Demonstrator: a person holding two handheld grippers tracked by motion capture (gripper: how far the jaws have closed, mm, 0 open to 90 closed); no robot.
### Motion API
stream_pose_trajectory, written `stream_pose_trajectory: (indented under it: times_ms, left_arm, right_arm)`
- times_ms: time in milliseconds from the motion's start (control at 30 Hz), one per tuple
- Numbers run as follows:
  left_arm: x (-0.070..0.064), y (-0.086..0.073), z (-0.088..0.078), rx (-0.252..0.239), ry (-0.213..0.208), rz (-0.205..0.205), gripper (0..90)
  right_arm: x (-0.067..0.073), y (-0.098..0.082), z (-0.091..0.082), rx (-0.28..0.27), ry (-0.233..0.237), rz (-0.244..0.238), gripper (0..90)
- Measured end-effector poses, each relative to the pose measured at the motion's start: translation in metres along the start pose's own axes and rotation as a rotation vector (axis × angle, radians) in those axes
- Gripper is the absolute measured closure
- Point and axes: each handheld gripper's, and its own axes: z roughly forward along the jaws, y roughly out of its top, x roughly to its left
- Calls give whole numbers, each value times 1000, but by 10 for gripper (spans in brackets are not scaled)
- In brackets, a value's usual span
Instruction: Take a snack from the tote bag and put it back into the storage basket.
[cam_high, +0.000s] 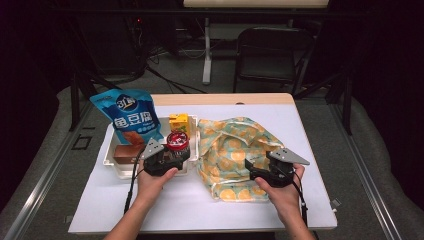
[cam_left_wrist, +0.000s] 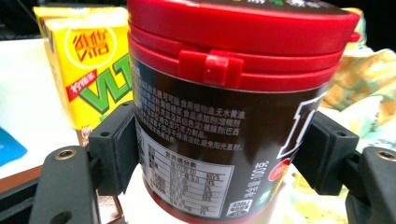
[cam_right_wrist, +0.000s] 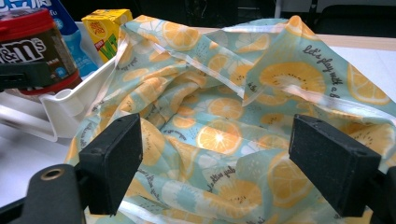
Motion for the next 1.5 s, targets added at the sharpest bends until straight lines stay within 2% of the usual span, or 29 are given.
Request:
stream_pose_trajectory:
  times_ms: [100,233,367,433,567,667,733,833,1033,1133,1267,1333,1500]
  left_arm:
    - [1,-1,3,5,9,-10,251]
    - [1,2,6,30,10,6,250]
    - [-3,7,11,20,19,-13,249]
    - [-5,8,15,23,33,-8,249]
    - [-7,6,22,40,59,-21,248]
    - [-7,4,25,46,59,-24,247]
    - [-7,3,26,48,65,-9,247]
    - [-5,4,26,46,54,-5,247]
    - [6,2,24,71,-3,13,247]
    - [12,2,24,67,-25,20,248]
    - [16,7,25,137,-48,63,248]
    - [16,6,27,158,-49,66,247]
    - [18,5,31,190,-10,53,247]
  right_arm:
    - [-1,0,1,0,-1,2,172]
    - [-2,-1,1,3,-3,1,174]
    - [-1,-1,2,1,-2,2,176]
    - [0,-1,2,5,1,-1,177]
    - [-1,-1,2,8,-1,-2,178]
    - [-2,-1,2,11,-2,0,180]
    - [-3,-1,3,8,-5,5,181]
    - [-4,-2,3,8,-5,6,182]
    - [-5,-2,4,12,-7,8,184]
    - [-5,-2,4,13,-7,10,185]
    - [-6,-3,5,15,-11,18,187]
    - [-7,-4,5,19,-15,19,188]
    - [-7,-4,6,19,-18,22,190]
